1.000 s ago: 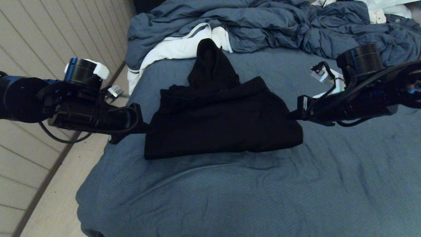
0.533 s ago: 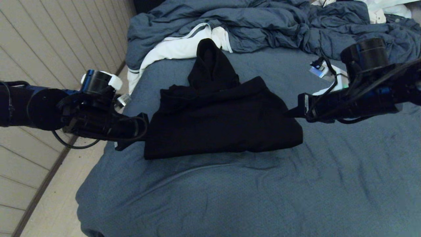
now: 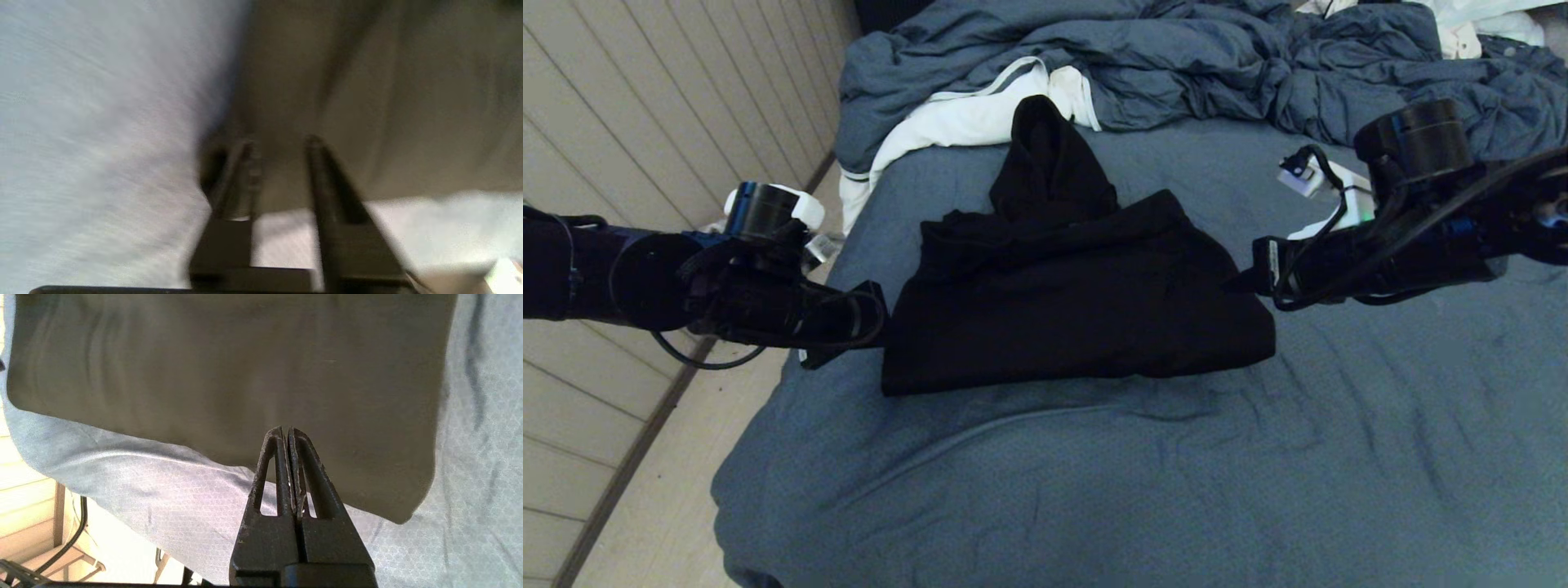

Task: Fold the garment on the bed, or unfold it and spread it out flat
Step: Fold the black sweatshirt

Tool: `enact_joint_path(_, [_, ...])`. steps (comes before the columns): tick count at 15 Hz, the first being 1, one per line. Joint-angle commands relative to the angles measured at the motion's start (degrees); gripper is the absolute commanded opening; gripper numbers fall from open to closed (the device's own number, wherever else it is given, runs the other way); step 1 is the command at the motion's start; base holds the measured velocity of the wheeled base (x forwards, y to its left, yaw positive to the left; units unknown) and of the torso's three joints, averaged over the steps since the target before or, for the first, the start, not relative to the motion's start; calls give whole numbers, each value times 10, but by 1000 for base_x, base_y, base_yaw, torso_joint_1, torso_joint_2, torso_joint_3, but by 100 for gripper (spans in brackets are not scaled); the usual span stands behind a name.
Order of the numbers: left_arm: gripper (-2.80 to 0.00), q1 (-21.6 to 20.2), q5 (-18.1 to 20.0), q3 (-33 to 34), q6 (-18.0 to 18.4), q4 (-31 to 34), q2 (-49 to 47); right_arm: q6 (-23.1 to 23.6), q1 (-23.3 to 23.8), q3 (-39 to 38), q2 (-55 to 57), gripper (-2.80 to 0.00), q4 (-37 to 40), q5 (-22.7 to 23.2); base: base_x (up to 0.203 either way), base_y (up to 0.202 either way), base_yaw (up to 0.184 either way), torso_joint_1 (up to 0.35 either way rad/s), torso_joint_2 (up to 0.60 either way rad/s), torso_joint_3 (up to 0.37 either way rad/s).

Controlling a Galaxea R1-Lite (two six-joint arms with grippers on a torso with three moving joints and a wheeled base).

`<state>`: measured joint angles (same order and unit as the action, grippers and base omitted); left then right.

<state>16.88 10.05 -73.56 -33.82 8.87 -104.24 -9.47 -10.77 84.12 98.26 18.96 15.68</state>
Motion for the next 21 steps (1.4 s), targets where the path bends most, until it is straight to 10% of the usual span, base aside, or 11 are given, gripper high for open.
enact_joint_path(1, [0, -1, -19, -6, -4, -4, -3, 0, 2, 2, -6, -280, 0, 1, 0, 0, 0, 0, 0, 0])
enact_joint_path(20, [0, 42, -4, -6, -43, -74, -118, 8, 7, 7, 7, -280, -1, 4, 0, 0, 0, 0, 0, 0])
enact_joint_path(21, [-280, 42, -4, -4, -44, -74, -116, 8, 7, 7, 6, -280, -1, 4, 0, 0, 0, 0, 0, 0])
